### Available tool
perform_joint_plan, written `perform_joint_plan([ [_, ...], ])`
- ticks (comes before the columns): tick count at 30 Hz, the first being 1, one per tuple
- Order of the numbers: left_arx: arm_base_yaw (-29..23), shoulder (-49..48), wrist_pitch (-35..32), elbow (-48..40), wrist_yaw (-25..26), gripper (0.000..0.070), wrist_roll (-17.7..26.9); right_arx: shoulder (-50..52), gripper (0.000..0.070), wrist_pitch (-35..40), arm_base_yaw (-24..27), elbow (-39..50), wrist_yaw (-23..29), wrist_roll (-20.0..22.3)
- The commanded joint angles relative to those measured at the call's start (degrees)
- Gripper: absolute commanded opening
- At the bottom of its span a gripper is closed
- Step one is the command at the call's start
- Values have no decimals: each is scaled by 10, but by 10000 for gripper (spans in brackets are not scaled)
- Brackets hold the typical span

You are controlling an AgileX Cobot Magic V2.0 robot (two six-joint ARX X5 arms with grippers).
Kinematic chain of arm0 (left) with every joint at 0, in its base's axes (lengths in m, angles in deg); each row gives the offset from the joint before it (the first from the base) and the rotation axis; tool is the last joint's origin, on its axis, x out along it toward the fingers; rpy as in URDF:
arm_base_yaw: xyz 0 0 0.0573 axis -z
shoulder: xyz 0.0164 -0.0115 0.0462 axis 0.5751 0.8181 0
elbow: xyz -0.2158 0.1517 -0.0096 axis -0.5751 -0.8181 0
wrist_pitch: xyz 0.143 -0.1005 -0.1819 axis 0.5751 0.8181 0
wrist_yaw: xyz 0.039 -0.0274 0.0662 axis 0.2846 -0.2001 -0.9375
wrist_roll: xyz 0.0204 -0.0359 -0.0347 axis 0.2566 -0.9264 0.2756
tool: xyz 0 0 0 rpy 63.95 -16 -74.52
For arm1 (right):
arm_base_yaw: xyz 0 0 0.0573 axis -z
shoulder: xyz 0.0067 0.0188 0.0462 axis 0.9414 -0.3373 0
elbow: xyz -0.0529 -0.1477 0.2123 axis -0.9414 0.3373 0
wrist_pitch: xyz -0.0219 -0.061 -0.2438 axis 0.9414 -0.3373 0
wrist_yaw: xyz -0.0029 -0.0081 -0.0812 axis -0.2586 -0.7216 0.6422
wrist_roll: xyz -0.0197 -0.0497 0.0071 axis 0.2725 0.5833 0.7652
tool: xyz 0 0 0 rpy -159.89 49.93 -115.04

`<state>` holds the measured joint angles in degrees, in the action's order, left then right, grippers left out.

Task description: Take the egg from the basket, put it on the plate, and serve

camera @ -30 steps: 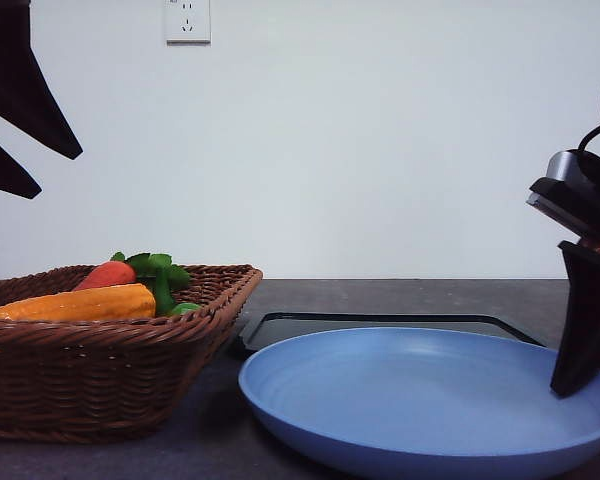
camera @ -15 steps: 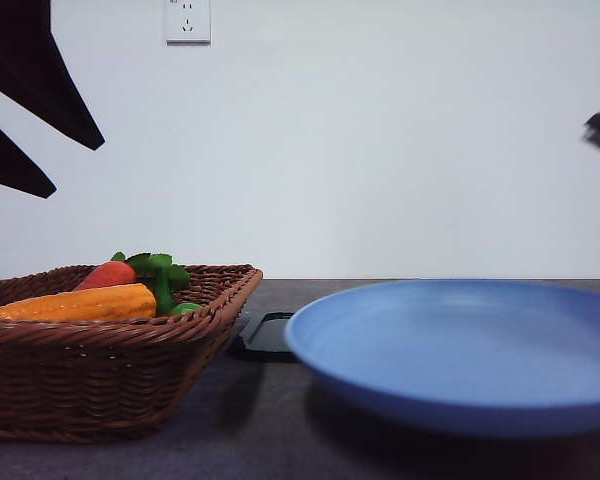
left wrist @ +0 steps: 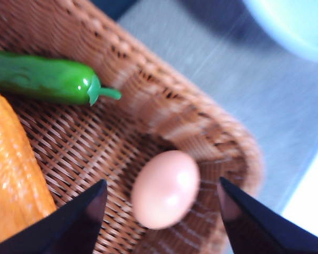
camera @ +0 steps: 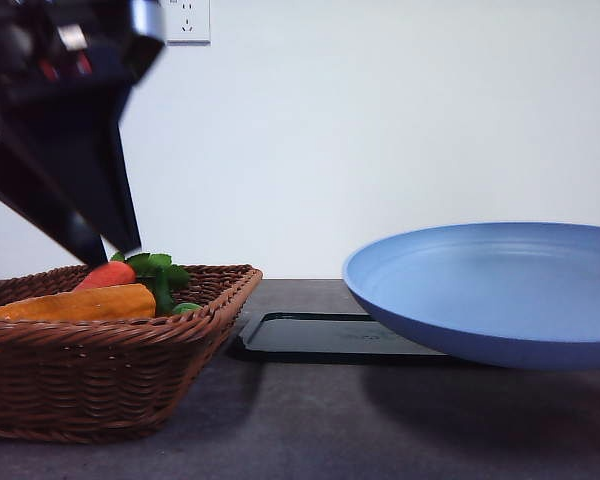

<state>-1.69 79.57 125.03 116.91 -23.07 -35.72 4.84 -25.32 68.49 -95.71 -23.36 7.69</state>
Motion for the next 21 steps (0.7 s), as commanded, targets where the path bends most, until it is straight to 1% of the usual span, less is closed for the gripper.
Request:
perform_joint_plan([
  [1,9,26,5,16,-11,426,24,2,0,3,2,-2,-2,9],
  [3,11,49,13,23,-22,426,26,6,0,3,3,-2,-2,9],
  [8,11,81,21,29,-24,426,34,9,0,1,3,-2,-2,11],
  [21,11,84,34,29,-24,426,34,9,0,2,3,-2,-2,15],
])
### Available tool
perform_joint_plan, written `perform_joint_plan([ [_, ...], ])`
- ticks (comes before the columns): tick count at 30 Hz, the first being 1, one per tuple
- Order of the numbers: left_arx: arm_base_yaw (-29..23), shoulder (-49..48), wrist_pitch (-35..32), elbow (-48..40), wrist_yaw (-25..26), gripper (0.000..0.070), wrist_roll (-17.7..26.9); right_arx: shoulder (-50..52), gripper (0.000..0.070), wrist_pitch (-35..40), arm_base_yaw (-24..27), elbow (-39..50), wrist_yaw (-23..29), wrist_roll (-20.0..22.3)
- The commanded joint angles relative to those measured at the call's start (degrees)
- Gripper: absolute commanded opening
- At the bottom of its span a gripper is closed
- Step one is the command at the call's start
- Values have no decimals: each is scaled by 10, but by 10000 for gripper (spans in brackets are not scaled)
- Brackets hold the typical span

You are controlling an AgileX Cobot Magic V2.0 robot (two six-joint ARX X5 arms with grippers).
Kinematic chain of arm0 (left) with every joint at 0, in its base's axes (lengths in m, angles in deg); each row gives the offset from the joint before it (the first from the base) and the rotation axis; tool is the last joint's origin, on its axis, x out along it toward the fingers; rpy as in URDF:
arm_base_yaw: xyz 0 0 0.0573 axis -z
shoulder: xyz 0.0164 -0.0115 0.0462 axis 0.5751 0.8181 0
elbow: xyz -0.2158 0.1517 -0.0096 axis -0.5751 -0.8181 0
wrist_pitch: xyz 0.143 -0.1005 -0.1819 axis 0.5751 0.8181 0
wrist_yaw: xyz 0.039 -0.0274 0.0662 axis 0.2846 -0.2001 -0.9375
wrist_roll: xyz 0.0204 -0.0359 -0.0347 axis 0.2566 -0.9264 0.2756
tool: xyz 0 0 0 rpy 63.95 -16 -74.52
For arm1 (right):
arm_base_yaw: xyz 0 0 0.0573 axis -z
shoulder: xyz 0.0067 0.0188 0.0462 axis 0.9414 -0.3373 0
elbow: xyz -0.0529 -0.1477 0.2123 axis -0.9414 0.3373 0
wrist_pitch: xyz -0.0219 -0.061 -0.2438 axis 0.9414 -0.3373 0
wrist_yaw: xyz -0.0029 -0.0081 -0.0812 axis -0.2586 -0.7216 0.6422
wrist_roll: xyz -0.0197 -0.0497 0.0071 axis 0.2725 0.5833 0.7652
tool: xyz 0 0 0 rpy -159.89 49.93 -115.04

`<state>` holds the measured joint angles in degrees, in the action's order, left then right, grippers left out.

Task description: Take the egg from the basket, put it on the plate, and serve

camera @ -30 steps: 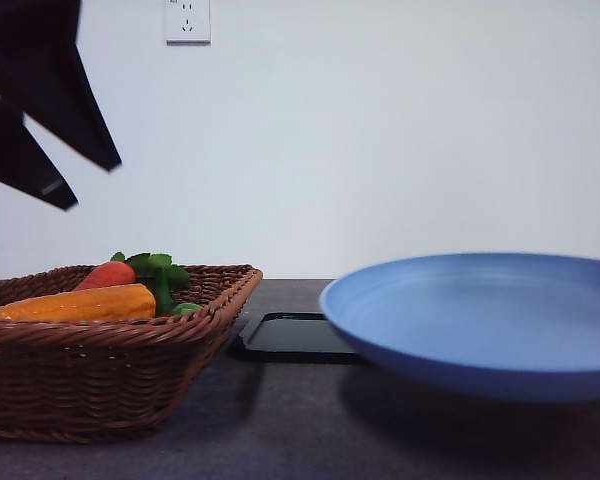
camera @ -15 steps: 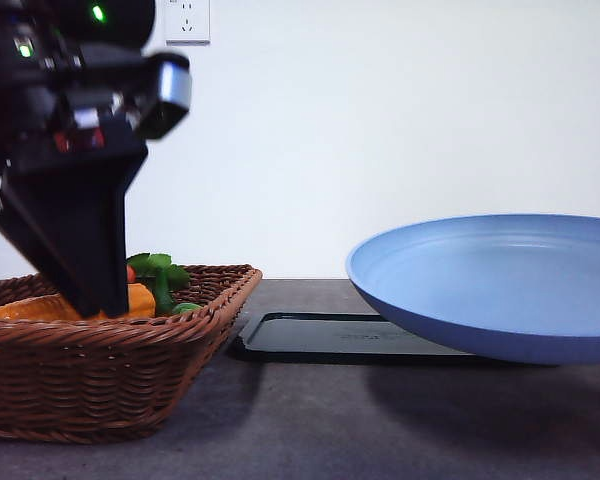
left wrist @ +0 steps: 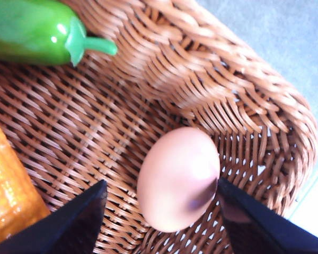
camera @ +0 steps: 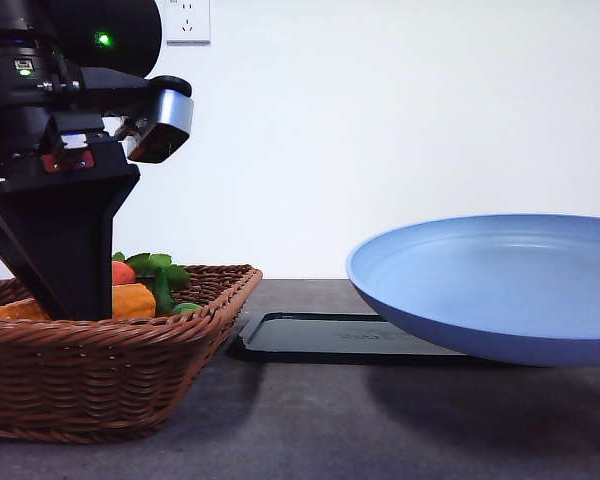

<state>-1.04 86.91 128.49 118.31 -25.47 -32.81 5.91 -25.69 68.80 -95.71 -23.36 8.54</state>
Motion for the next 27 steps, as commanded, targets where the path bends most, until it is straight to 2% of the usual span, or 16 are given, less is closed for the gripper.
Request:
perform_joint_plan([
  [1,5,10,0,15,0,426,5,-2,0,5,0,-2,-2,7],
  [14,5,36,-2,15,1,425,5,-2,0,5,0,-2,-2,8],
  [23,5,55,-1,15,1,399,3,-2,0,5,0,-2,-2,11],
  [27,5,55,0,15,0,317,3,-2,0,5,0,-2,-2,11],
])
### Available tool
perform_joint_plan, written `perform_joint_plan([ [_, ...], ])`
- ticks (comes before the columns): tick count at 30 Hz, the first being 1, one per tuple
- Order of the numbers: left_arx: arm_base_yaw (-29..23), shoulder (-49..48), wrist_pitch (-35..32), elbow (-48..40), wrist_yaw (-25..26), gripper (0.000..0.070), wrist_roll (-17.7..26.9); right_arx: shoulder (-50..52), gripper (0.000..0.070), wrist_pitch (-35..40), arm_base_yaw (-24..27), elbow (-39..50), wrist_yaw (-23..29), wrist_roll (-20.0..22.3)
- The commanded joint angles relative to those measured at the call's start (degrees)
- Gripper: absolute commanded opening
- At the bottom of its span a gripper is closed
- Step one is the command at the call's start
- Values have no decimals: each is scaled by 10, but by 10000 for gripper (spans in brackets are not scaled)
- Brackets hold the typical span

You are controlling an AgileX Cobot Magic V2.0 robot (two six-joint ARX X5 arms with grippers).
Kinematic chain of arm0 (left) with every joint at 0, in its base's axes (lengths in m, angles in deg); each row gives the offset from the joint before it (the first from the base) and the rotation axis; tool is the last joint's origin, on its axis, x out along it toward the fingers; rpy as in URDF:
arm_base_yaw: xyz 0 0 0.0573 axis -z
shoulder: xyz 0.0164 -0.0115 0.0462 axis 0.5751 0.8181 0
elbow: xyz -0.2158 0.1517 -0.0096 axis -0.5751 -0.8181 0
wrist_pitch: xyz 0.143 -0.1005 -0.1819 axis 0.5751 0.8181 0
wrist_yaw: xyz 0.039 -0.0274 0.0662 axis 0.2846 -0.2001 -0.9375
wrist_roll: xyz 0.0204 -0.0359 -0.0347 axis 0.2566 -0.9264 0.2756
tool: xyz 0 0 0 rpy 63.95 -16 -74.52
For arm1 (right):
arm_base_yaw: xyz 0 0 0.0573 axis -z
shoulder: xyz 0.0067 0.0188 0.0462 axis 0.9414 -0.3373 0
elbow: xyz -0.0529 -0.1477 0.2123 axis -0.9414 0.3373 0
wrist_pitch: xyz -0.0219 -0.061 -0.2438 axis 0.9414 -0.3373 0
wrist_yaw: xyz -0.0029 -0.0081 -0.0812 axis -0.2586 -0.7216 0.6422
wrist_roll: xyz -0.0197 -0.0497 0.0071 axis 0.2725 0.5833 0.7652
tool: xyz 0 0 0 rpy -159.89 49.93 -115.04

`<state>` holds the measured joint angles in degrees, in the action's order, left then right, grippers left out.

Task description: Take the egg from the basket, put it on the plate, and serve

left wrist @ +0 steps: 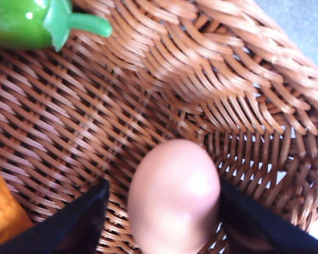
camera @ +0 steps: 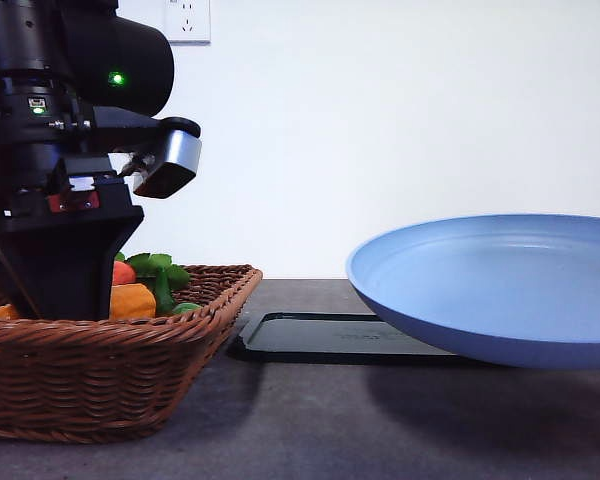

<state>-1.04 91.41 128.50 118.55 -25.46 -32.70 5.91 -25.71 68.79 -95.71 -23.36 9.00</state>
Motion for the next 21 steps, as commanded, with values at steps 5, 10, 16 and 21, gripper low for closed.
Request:
perform_joint_plan([
  [5,5,10,-1,12,0,179,4,-2,0,6,0,-2,-2,7],
  [10,5,10,-1,15,0,167,4,-2,0,8,0,-2,-2,6],
  [16,5,10,6,55,0,167,0,-2,0,8,0,-2,-2,6],
  [21,9,10,1,129,32,167,-37,-3,0,5,-2,-2,-2,-2],
])
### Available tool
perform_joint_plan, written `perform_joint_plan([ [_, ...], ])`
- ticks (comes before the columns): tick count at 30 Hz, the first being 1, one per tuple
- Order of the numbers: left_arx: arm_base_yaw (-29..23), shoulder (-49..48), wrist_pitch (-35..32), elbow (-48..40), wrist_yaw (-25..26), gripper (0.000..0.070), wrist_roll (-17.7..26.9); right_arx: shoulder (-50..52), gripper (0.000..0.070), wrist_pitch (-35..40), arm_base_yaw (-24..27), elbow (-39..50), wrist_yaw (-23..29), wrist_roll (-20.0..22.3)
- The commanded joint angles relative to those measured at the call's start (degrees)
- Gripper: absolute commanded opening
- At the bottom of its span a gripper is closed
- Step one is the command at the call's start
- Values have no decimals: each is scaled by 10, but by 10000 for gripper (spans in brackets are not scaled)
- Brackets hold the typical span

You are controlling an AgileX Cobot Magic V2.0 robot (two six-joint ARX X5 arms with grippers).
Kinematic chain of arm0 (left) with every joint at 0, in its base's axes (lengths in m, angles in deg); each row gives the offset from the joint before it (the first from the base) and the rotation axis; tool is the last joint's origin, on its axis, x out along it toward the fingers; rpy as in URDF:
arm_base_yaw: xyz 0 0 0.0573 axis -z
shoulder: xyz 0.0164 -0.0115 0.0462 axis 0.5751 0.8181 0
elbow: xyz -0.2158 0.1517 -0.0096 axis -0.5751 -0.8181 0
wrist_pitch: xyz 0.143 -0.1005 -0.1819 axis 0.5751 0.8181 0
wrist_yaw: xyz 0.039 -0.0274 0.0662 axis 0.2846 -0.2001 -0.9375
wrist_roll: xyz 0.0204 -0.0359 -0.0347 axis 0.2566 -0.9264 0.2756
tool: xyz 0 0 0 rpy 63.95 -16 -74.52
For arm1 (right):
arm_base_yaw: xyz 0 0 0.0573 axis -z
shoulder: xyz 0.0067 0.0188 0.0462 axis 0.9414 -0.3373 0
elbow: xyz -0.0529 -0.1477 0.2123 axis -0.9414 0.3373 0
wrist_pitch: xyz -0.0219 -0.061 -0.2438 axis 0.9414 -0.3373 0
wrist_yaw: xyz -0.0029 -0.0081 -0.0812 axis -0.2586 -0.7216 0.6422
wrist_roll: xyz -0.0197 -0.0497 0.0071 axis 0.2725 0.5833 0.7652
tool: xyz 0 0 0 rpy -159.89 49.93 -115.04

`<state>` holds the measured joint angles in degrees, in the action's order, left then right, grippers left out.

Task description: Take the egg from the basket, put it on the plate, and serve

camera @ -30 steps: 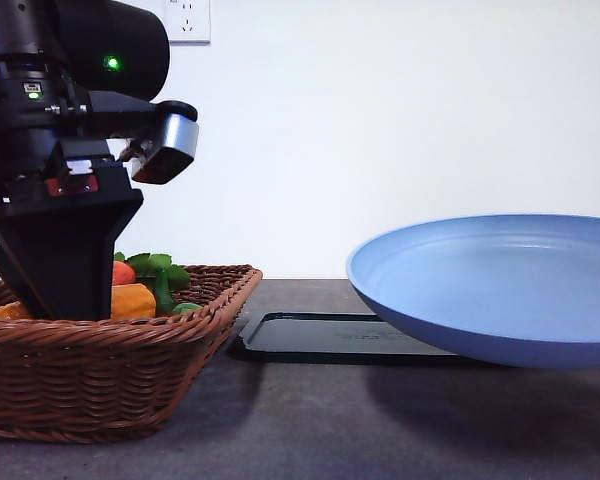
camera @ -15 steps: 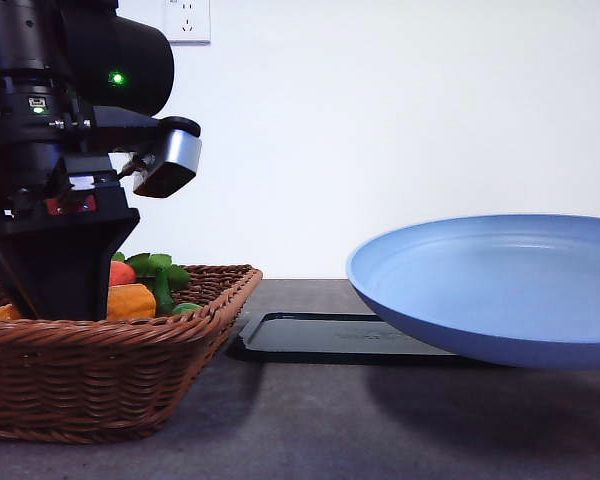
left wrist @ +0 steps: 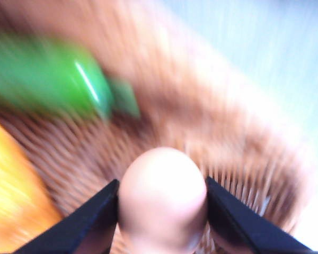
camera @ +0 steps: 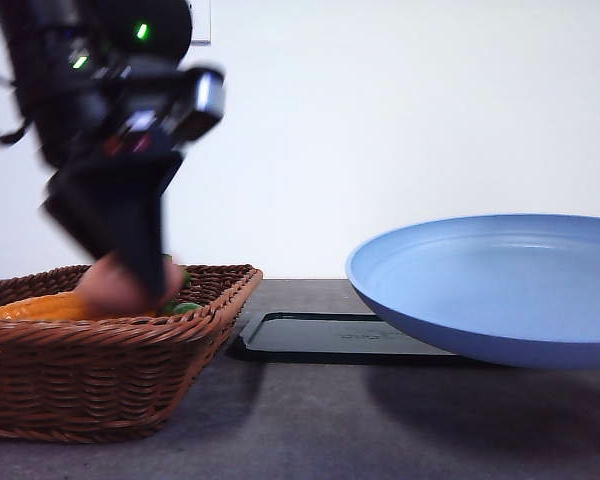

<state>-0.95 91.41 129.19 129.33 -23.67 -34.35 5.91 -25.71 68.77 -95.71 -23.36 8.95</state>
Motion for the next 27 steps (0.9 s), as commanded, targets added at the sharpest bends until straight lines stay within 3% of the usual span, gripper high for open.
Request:
perform_joint_plan([
  [1,9,10,-11,37,36,167,-32,-3,0,5,-3,-2,-3,-3],
  [5,28,10,-57,79,141,168,-62,-8,0,5,-8,-2,-22,-5],
  [8,58,10,-106,82,168,170,-62,-20,0,1,-14,-2,-48,-6],
  [14,141,30,-154,82,113,173,-55,-50,0,-4,-29,-2,-78,-6],
  [19,197,63,-172,82,28,173,-40,-66,0,-3,-42,-2,-80,-6],
  [23,225,98,-184,82,-38,173,-27,-67,0,-3,-45,-2,-79,-4],
  [27,238,116,-188,82,-59,177,-25,-67,0,-3,-45,-2,-79,-4],
])
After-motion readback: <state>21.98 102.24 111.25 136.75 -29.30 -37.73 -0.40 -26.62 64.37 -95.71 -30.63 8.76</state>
